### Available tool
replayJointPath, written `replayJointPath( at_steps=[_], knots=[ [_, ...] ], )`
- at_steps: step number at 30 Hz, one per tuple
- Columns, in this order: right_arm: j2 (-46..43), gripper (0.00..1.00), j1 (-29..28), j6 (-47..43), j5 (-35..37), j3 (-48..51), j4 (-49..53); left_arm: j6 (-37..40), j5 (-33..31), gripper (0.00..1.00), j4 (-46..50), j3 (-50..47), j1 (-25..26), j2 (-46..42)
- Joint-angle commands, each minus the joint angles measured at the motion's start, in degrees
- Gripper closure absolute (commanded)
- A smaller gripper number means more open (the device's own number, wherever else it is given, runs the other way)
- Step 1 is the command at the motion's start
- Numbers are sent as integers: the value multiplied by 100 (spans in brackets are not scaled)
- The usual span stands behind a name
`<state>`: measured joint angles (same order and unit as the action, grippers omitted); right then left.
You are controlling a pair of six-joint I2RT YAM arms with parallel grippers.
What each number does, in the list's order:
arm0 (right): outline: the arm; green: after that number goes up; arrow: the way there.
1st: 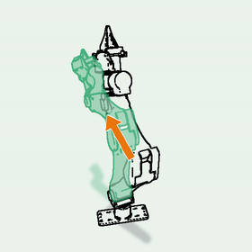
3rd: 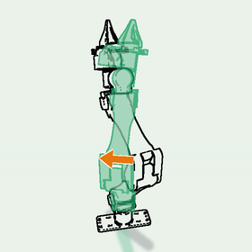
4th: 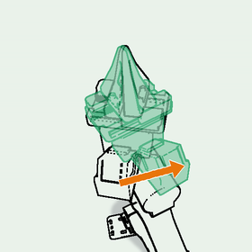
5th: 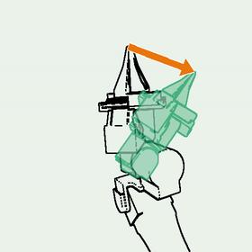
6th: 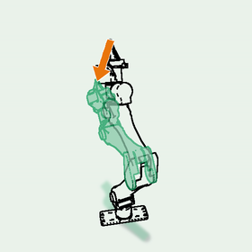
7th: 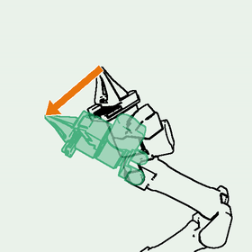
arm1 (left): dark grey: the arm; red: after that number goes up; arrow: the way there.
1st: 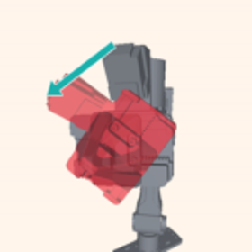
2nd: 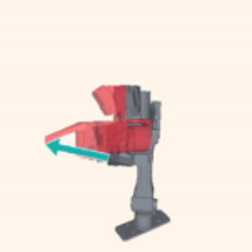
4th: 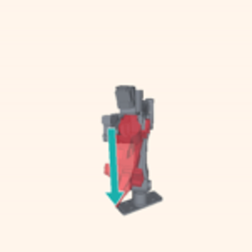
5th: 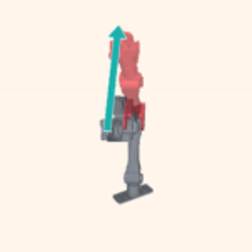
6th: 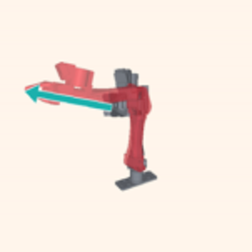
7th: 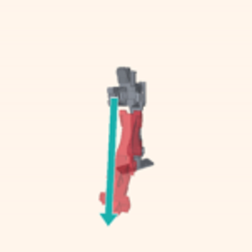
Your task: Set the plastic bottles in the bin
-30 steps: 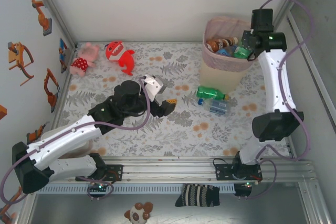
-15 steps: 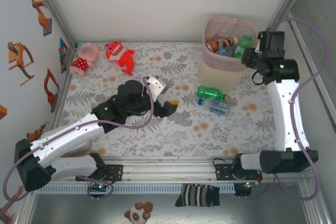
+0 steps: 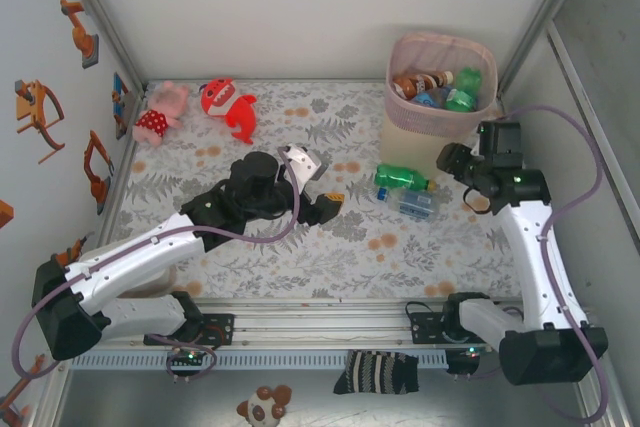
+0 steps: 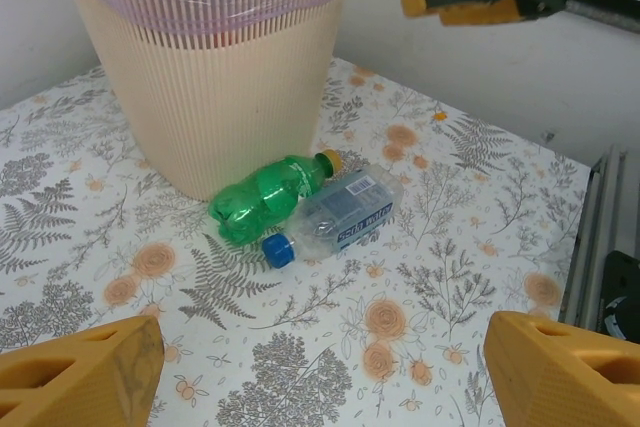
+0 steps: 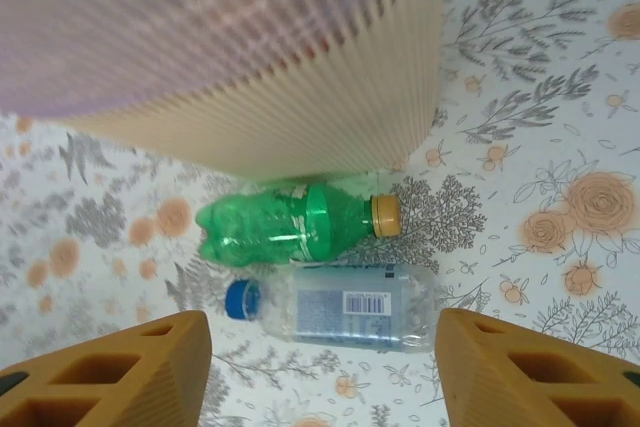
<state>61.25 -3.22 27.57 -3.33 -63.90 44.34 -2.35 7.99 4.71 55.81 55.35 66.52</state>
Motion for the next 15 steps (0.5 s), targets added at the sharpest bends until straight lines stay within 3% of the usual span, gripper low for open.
replayJointPath(
  at_steps=[1, 6, 10, 15],
  knots=[
    [107, 38, -20, -1209, -499, 247, -456, -73, 93, 17, -156, 171, -34, -3],
    [1017, 38, -38, -3159, -854, 123, 63, -50, 45, 17, -111, 176, -38, -25],
    [1552, 38, -336, -4197, -893, -65, 221, -75, 10, 17, -170, 149, -33, -47],
    [1961, 34, -966, -5784, -394, -94, 214, -71, 49, 17, -83, 184, -33, -61]
  ],
)
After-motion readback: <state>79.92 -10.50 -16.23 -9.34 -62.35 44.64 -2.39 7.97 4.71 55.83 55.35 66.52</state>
